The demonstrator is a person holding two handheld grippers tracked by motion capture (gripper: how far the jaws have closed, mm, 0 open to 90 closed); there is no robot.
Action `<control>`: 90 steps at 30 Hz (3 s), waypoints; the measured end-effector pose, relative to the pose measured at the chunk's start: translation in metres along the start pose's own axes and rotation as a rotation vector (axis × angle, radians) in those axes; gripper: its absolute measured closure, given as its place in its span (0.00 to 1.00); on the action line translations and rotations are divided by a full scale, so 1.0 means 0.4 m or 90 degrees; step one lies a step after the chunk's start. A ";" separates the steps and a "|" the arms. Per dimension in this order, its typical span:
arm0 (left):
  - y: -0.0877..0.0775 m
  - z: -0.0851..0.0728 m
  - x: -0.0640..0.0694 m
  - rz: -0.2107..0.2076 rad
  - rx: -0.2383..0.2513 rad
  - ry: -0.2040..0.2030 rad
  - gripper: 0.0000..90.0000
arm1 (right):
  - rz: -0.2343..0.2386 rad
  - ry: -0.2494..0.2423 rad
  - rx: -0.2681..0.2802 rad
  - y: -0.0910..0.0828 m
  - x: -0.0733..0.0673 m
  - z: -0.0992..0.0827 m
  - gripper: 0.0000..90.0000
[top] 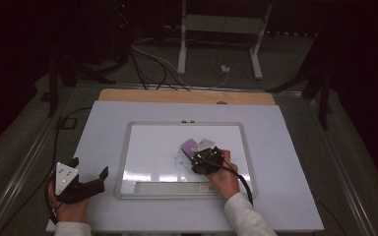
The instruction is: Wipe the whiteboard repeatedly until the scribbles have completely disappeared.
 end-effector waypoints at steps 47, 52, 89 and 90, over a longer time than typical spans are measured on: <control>0.003 -0.002 0.003 0.000 -0.004 0.004 0.01 | 0.021 -0.010 0.002 0.014 -0.070 0.053 0.46; 0.004 0.000 0.007 -0.001 -0.004 0.006 0.01 | 0.038 -0.011 0.003 0.012 -0.083 0.056 0.46; 0.003 -0.003 0.003 0.000 -0.005 0.005 0.01 | -0.030 0.010 -0.029 0.030 -0.008 0.058 0.46; 0.004 -0.003 0.003 0.000 -0.005 0.005 0.01 | -0.031 0.024 -0.032 0.031 0.005 0.055 0.46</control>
Point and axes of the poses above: each handheld gripper's, and its own axes: y roughly forward along the jaws, z roughly out of its top, x roughly to its right, the point moved 10 cm from there along y, roughly forward along the jaws, and after that the axes turned 10 degrees about -x, right-handed, at the moved point
